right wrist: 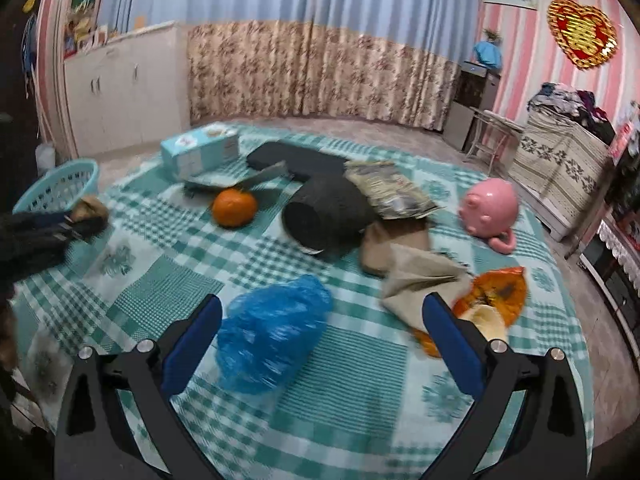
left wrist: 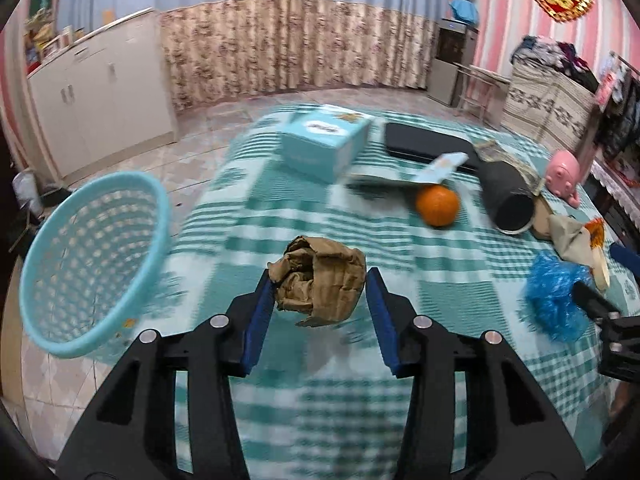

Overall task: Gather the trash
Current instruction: 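Grasp the crumpled brown paper with the left tool while the right grasps the blue plastic bag, then carry the paper over the basket and open the left tool while the right carries the bag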

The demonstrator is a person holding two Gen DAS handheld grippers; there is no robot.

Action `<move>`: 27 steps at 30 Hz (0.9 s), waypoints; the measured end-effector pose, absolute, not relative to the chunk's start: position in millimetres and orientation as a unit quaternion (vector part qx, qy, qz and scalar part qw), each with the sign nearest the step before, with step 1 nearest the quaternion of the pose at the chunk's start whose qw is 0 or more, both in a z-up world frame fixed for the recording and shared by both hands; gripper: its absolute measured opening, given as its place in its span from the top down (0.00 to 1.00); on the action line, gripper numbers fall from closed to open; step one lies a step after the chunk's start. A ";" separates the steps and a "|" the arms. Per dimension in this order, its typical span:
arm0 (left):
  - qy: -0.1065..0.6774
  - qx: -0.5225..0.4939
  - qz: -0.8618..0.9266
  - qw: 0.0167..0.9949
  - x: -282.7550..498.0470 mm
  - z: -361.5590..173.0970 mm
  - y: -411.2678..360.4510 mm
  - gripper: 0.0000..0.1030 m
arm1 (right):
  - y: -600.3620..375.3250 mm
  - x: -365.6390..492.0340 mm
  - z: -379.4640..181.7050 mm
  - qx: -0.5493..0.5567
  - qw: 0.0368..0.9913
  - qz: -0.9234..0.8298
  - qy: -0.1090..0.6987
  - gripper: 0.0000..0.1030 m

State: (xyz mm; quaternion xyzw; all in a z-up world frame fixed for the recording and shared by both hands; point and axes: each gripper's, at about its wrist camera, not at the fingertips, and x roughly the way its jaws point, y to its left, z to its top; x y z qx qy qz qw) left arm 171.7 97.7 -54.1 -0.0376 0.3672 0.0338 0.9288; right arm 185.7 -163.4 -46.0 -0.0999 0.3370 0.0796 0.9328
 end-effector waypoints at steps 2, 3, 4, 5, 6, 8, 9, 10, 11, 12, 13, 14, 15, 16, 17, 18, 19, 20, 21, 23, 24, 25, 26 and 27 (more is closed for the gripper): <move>0.366 -0.043 0.045 0.929 167.0 -54.0 109.9 0.56 | -157.0 194.3 -58.6 -0.099 0.925 0.077 0.359 0.05; 0.365 -0.048 0.055 0.928 163.3 -54.2 120.1 0.56 | -156.0 195.6 -61.6 -0.099 0.923 0.076 0.363 0.05; 0.365 -0.051 0.059 0.928 160.6 -54.7 125.4 0.56 | -154.6 197.8 -67.2 -0.097 0.921 0.073 0.370 0.05; 0.365 -0.058 0.065 0.927 157.6 -55.0 134.7 0.56 | -154.0 198.8 -70.4 -0.095 0.920 0.074 0.373 0.05; 0.364 -0.062 0.068 0.927 156.0 -55.2 139.5 0.56 | -153.8 199.9 -73.0 -0.090 0.918 0.076 0.378 0.05; 0.361 -0.070 0.073 0.927 151.8 -54.9 149.7 0.56 | -153.8 200.6 -77.3 -0.080 0.916 0.082 0.384 0.09; 0.359 -0.074 0.074 0.927 149.7 -55.1 154.5 0.56 | -153.2 200.5 -79.0 -0.078 0.914 0.088 0.388 0.16; 0.359 -0.076 0.076 0.927 148.8 -55.4 157.5 0.56 | -151.7 201.0 -80.2 -0.077 0.913 0.092 0.390 0.27; 0.359 -0.079 0.079 0.927 148.4 -55.8 160.9 0.56 | -151.0 200.9 -81.2 -0.074 0.911 0.098 0.394 0.32; 0.358 -0.082 0.080 0.927 147.7 -55.8 163.6 0.55 | -149.8 200.4 -81.6 -0.072 0.910 0.103 0.395 0.40; 0.358 -0.084 0.080 0.927 147.6 -55.8 164.9 0.55 | -148.4 199.6 -82.3 -0.070 0.910 0.107 0.395 0.44; 0.357 -0.088 0.081 0.927 147.3 -55.7 166.3 0.56 | -147.8 198.8 -81.9 -0.069 0.910 0.111 0.394 0.46; 0.355 -0.092 0.082 0.927 146.8 -55.9 168.6 0.56 | -147.1 198.4 -81.4 -0.069 0.910 0.114 0.393 0.50; 0.355 -0.092 0.082 0.927 146.8 -56.5 168.6 0.56 | -146.0 197.1 -80.7 -0.070 0.910 0.117 0.391 0.54; 0.354 -0.092 0.082 0.927 146.6 -56.9 169.7 0.55 | -144.9 195.8 -80.1 -0.070 0.911 0.119 0.390 0.55; 0.354 -0.092 0.083 0.927 146.7 -57.5 169.6 0.56 | -144.0 194.6 -79.8 -0.071 0.911 0.122 0.388 0.57; 0.354 -0.092 0.083 0.927 146.5 -57.9 170.3 0.56 | -143.3 194.0 -79.3 -0.071 0.911 0.124 0.387 0.59; 0.354 -0.093 0.083 0.927 146.5 -58.8 171.5 0.55 | -142.1 192.7 -78.7 -0.073 0.912 0.124 0.383 0.59; 0.355 -0.093 0.083 0.927 146.9 -59.6 172.5 0.56 | -140.5 192.3 -78.5 -0.074 0.913 0.124 0.381 0.60; 0.355 -0.094 0.084 0.926 146.7 -60.8 174.4 0.55 | -138.0 191.9 -76.3 -0.076 0.916 0.123 0.374 0.60; 0.355 -0.096 0.086 0.926 146.1 -61.3 176.8 0.55 | -135.9 191.3 -75.2 -0.079 0.918 0.123 0.370 0.60; 0.355 -0.098 0.086 0.926 145.5 -61.3 178.6 0.55 | -133.2 191.5 -74.3 -0.082 0.918 0.124 0.367 0.60; 0.354 -0.099 0.087 0.926 144.8 -61.0 180.1 0.55 | -130.9 192.5 -73.4 -0.083 0.919 0.124 0.365 0.60; 0.352 -0.101 0.088 0.926 144.2 -60.3 182.2 0.56 | -127.0 192.6 -72.4 -0.088 0.920 0.126 0.362 0.60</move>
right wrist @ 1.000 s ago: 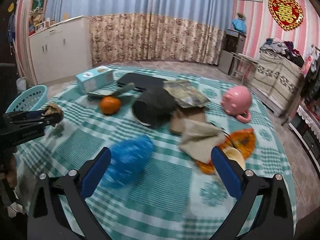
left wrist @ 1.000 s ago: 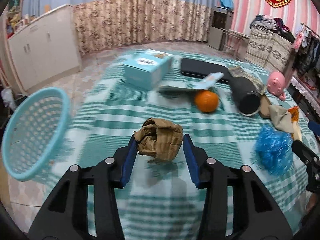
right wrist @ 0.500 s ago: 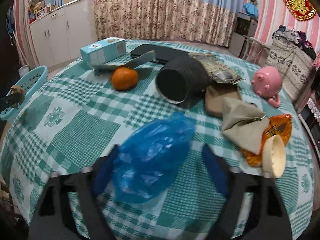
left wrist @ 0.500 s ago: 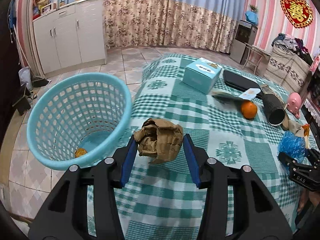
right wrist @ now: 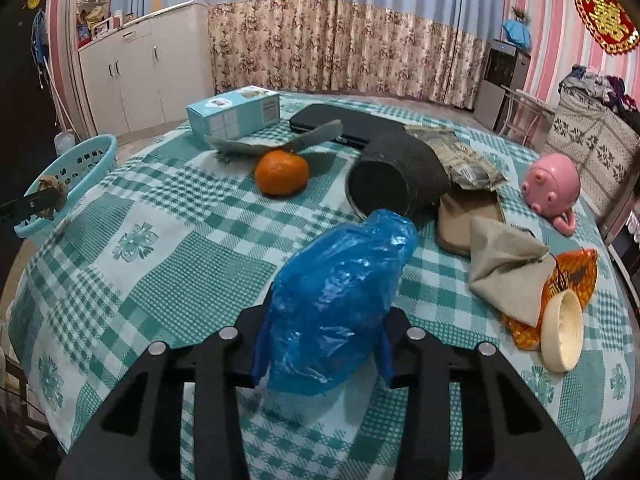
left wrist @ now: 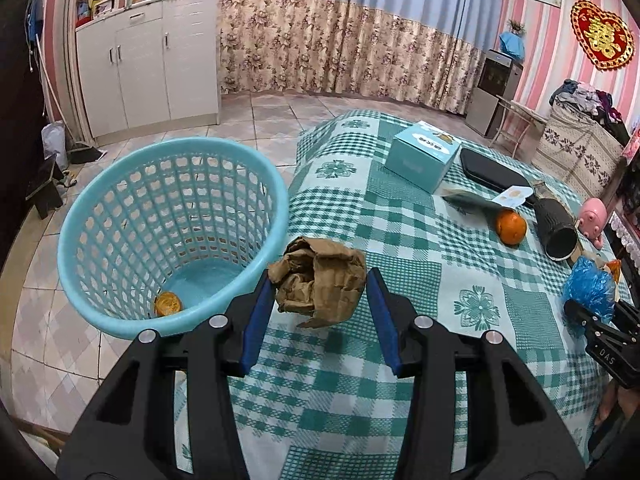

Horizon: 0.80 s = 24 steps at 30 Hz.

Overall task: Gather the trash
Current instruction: 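Carry the paper over the basket and open the left tool while the right carries the bag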

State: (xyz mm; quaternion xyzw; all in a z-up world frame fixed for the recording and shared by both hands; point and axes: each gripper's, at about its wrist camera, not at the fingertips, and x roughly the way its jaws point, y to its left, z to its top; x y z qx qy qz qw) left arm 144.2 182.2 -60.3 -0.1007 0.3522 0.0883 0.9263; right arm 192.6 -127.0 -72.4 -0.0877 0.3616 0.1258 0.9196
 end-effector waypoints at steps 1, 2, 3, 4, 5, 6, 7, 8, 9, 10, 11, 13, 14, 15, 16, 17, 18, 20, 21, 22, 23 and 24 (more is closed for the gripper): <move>0.351 -0.102 0.089 0.927 143.5 -59.5 184.1 0.56 | -123.2 192.9 -71.0 -0.091 0.920 0.128 0.359 0.60; 0.349 -0.103 0.090 0.927 143.1 -58.4 186.1 0.56 | -120.9 193.5 -70.1 -0.094 0.921 0.130 0.356 0.60; 0.345 -0.103 0.092 0.928 141.8 -55.9 189.0 0.55 | -117.8 194.2 -68.7 -0.096 0.921 0.131 0.353 0.60; 0.342 -0.102 0.094 0.929 140.9 -54.2 190.6 0.56 | -112.8 194.6 -66.6 -0.099 0.922 0.134 0.348 0.60; 0.337 -0.101 0.096 0.931 139.8 -51.2 193.0 0.56 | -107.2 195.6 -64.5 -0.103 0.923 0.137 0.344 0.60; 0.333 -0.099 0.098 0.933 138.8 -48.8 195.0 0.56 | -101.8 197.1 -62.3 -0.105 0.924 0.140 0.341 0.60; 0.330 -0.098 0.099 0.934 138.3 -47.0 196.5 0.55 | -97.8 198.0 -60.9 -0.107 0.924 0.143 0.338 0.60; 0.326 -0.098 0.101 0.935 137.5 -44.8 198.7 0.56 | -93.1 200.6 -59.0 -0.108 0.924 0.146 0.335 0.60; 0.320 -0.097 0.104 0.937 136.5 -42.3 202.4 0.55 | -87.6 202.6 -56.7 -0.109 0.925 0.149 0.332 0.60; 0.318 -0.097 0.105 0.937 136.7 -41.1 205.1 0.55 | -81.5 204.9 -54.0 -0.111 0.926 0.152 0.327 0.60; 0.316 -0.098 0.108 0.937 136.7 -40.2 208.2 0.55 | -76.1 206.8 -51.2 -0.113 0.927 0.155 0.322 0.60; 0.313 -0.101 0.113 0.938 137.0 -38.8 217.1 0.56 | -65.4 211.8 -44.8 -0.114 0.929 0.161 0.312 0.60; 0.311 -0.103 0.117 0.938 137.8 -38.2 223.0 0.55 | -61.7 213.5 -42.7 -0.114 0.930 0.163 0.309 0.60; 0.310 -0.103 0.121 0.937 138.5 -37.7 228.1 0.56 | -56.9 215.5 -39.6 -0.113 0.930 0.166 0.306 0.60; 0.308 -0.103 0.126 0.937 139.5 -37.1 233.2 0.55 | -49.4 219.0 -35.0 -0.113 0.931 0.171 0.301 0.60; 0.306 -0.102 0.132 0.937 140.5 -36.0 239.9 0.56 | -43.9 221.4 -32.3 -0.113 0.932 0.174 0.298 0.60; 0.304 -0.101 0.137 0.937 141.1 -35.1 245.0 0.55 | -38.9 223.2 -29.4 -0.113 0.932 0.176 0.295 0.60; 0.297 -0.105 0.149 0.937 143.3 -32.5 260.5 0.55 | -23.1 228.0 -20.6 -0.113 0.933 0.186 0.285 0.60; 0.294 -0.110 0.152 0.937 143.8 -31.8 266.6 0.55 | -17.9 228.8 -18.1 -0.112 0.934 0.191 0.282 0.60; 0.290 -0.116 0.156 0.937 144.6 -31.0 275.0 0.55 | -9.4 231.0 -14.7 -0.112 0.933 0.197 0.279 0.60; 0.286 -0.120 0.160 0.937 145.7 -30.2 281.8 0.55 | -0.9 233.3 -12.6 -0.112 0.932 0.205 0.278 0.60; 0.281 -0.120 0.165 0.938 148.2 -29.9 290.6 0.55 | 4.8 235.0 -12.0 -0.110 0.931 0.210 0.278 0.60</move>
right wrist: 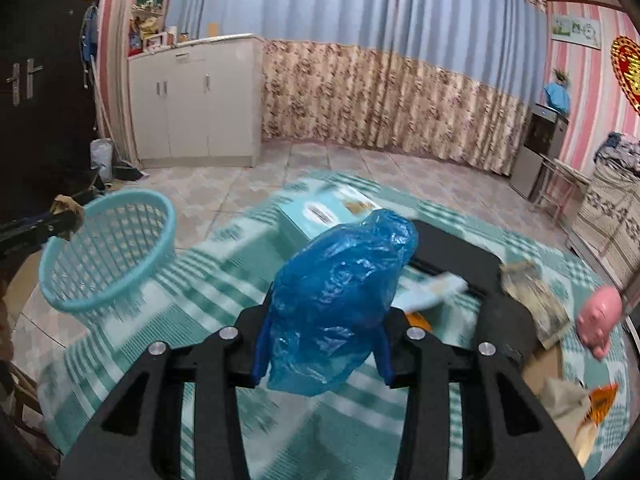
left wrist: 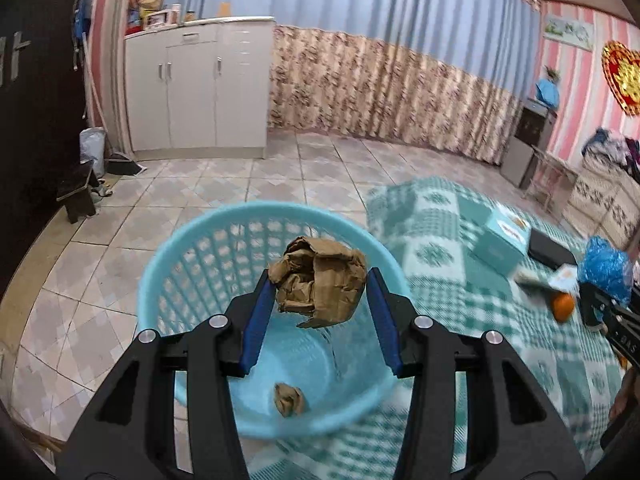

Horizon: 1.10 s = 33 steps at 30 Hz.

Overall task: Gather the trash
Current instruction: 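Carry the paper over the basket and open the left tool while the right carries the bag, then lower the blue plastic bag into the basket and open the right tool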

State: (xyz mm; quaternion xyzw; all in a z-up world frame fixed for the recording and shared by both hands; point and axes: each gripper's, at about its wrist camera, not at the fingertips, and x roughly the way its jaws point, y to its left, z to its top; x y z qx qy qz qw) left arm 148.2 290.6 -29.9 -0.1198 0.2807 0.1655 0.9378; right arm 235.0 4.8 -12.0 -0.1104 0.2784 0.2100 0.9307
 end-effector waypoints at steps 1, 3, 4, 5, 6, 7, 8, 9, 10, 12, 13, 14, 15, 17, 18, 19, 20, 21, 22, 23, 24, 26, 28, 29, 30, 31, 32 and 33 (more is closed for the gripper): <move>0.280 -0.117 0.169 0.938 150.9 -30.3 294.4 0.55 | 14.4 238.0 -11.1 -0.108 0.928 0.219 0.280 0.60; 0.280 -0.110 0.176 0.937 157.2 -32.5 303.4 0.55 | 25.6 240.4 -11.1 -0.108 0.927 0.226 0.281 0.60; 0.281 -0.105 0.179 0.937 160.3 -34.2 306.9 0.55 | 34.6 241.8 -11.4 -0.109 0.925 0.231 0.280 0.60; 0.283 -0.099 0.184 0.936 163.9 -36.4 309.7 0.55 | 40.3 242.7 -12.1 -0.110 0.924 0.235 0.282 0.60; 0.288 -0.092 0.189 0.934 167.7 -39.2 313.4 0.55 | 44.7 242.6 -13.1 -0.111 0.922 0.238 0.283 0.60; 0.292 -0.085 0.193 0.933 170.5 -41.6 316.2 0.55 | 51.9 243.5 -14.5 -0.115 0.920 0.243 0.284 0.60; 0.295 -0.079 0.198 0.932 172.3 -44.7 320.3 0.55 | 59.3 244.0 -15.9 -0.119 0.918 0.248 0.285 0.60; 0.297 -0.078 0.200 0.931 172.8 -46.8 323.5 0.55 | 67.6 243.9 -17.5 -0.123 0.917 0.252 0.285 0.60; 0.300 -0.082 0.201 0.929 173.1 -49.6 328.6 0.55 | 72.3 244.2 -18.9 -0.126 0.916 0.254 0.285 0.60; 0.305 -0.093 0.200 0.926 172.4 -53.6 337.3 0.52 | 83.5 245.2 -21.4 -0.128 0.913 0.261 0.286 0.60; 0.306 -0.098 0.202 0.925 171.8 -54.7 340.1 0.51 | 90.2 245.6 -22.0 -0.130 0.912 0.265 0.286 0.60; 0.306 -0.105 0.201 0.925 171.0 -55.8 343.9 0.44 | 96.7 245.5 -22.2 -0.132 0.911 0.269 0.285 0.60; 0.305 -0.111 0.202 0.924 169.4 -56.1 347.7 0.36 | 101.1 245.3 -22.3 -0.134 0.910 0.271 0.284 0.60; 0.299 -0.118 0.207 0.924 164.5 -53.3 353.4 0.31 | 113.9 245.4 -21.5 -0.139 0.908 0.279 0.282 0.60; 0.297 -0.120 0.207 0.924 164.4 -51.7 354.5 0.29 | 119.8 245.7 -21.2 -0.140 0.907 0.282 0.281 0.60; 0.295 -0.121 0.208 0.925 162.9 -49.5 355.7 0.27 | 125.3 245.8 -20.7 -0.143 0.905 0.285 0.280 0.60; 0.293 -0.117 0.213 0.925 161.1 -45.9 356.3 0.24 | 127.0 246.2 -20.1 -0.145 0.904 0.287 0.280 0.60; 0.291 -0.112 0.218 0.925 159.5 -43.3 356.3 0.21 | 131.3 246.4 -19.9 -0.147 0.903 0.289 0.280 0.60; 0.287 -0.109 0.223 0.925 157.5 -40.4 356.5 0.18 | 137.1 246.8 -20.2 -0.149 0.902 0.292 0.281 0.60; 0.285 -0.108 0.224 0.926 155.4 -38.7 357.4 0.14 | 142.9 247.6 -21.4 -0.150 0.900 0.296 0.284 0.60; 0.285 -0.108 0.228 0.925 152.1 -36.9 358.8 0.13 | 149.1 248.6 -22.8 -0.151 0.897 0.299 0.287 0.60; 0.286 -0.115 0.234 0.922 146.4 -36.1 361.9 0.13 | 158.1 248.5 -24.1 -0.152 0.894 0.305 0.292 0.60; 0.289 -0.131 0.240 0.917 138.3 -37.7 367.9 0.13 | 172.0 249.9 -27.1 -0.152 0.888 0.313 0.299 0.60; 0.292 -0.136 0.244 0.915 135.8 -38.8 370.7 0.13 | 180.2 251.1 -29.3 -0.154 0.885 0.317 0.304 0.60; 0.294 -0.141 0.251 0.912 131.0 -40.4 374.0 0.13 | 189.1 252.4 -32.3 -0.158 0.881 0.322 0.308 0.60; 0.295 -0.143 0.255 0.910 128.4 -41.4 376.0 0.13 | 196.1 251.5 -36.1 -0.162 0.878 0.326 0.311 0.60; 0.296 -0.147 0.260 0.907 124.3 -43.0 379.1 0.13 | 203.3 251.4 -39.6 -0.168 0.875 0.328 0.313 0.60; 0.298 -0.149 0.262 0.906 122.2 -44.1 381.2 0.12 | 211.8 250.8 -44.3 -0.176 0.871 0.331 0.318 0.60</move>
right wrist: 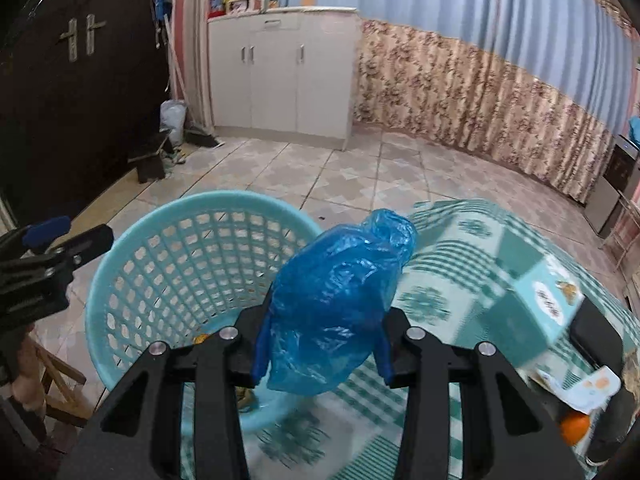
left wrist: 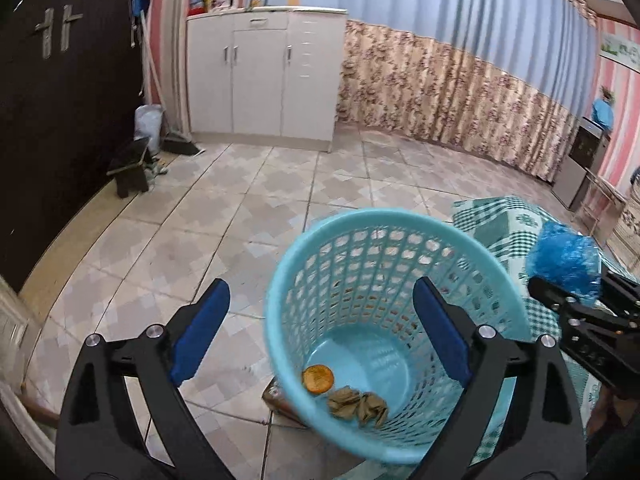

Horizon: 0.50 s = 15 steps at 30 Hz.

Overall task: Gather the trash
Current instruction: 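Lower the blue plastic bag into the basket and open the right tool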

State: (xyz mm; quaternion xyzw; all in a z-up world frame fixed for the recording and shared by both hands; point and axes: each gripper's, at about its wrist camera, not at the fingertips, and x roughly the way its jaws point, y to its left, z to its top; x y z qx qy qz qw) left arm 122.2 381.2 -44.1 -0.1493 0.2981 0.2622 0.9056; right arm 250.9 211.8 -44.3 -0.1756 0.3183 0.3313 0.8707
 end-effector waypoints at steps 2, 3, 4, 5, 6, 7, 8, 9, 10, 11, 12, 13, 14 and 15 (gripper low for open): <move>0.302 -0.155 0.269 0.901 117.5 -47.6 385.5 0.12 | 223.2 251.8 -52.7 -0.185 0.864 0.335 0.328 0.60; 0.303 -0.157 0.271 0.900 116.2 -48.8 387.4 0.12 | 227.9 251.4 -55.7 -0.187 0.861 0.336 0.332 0.60; 0.305 -0.160 0.273 0.898 116.1 -49.8 388.8 0.12 | 233.3 252.1 -59.9 -0.188 0.857 0.339 0.339 0.60; 0.308 -0.162 0.275 0.896 115.4 -51.4 390.8 0.12 | 236.0 252.4 -61.9 -0.189 0.854 0.343 0.342 0.60; 0.310 -0.162 0.277 0.895 114.7 -51.8 391.4 0.12 | 238.8 251.8 -62.9 -0.189 0.852 0.349 0.341 0.58; 0.311 -0.162 0.280 0.893 113.9 -52.2 392.6 0.12 | 241.0 250.1 -63.7 -0.193 0.853 0.349 0.338 0.53; 0.312 -0.161 0.282 0.893 113.1 -52.0 393.2 0.12 | 241.9 248.3 -64.4 -0.194 0.854 0.348 0.335 0.48; 0.312 -0.161 0.283 0.892 112.8 -51.3 393.5 0.12 | 240.7 246.3 -64.0 -0.192 0.855 0.349 0.331 0.38; 0.311 -0.160 0.285 0.892 111.6 -50.3 393.5 0.12 | 239.5 245.0 -63.1 -0.192 0.856 0.350 0.328 0.32; 0.311 -0.159 0.286 0.892 111.4 -49.7 393.3 0.12 | 238.1 244.3 -62.6 -0.193 0.857 0.351 0.325 0.31; 0.311 -0.158 0.287 0.892 110.6 -48.7 392.5 0.12 | 236.0 243.8 -61.8 -0.193 0.857 0.350 0.323 0.30; 0.311 -0.157 0.288 0.892 109.9 -47.7 391.6 0.12 | 232.8 243.7 -59.6 -0.194 0.859 0.348 0.321 0.28; 0.311 -0.157 0.289 0.892 109.4 -46.9 390.6 0.12 | 228.3 243.5 -56.7 -0.192 0.862 0.346 0.318 0.27; 0.311 -0.157 0.289 0.892 108.3 -45.5 388.6 0.12 | 222.4 242.7 -53.5 -0.190 0.865 0.344 0.314 0.23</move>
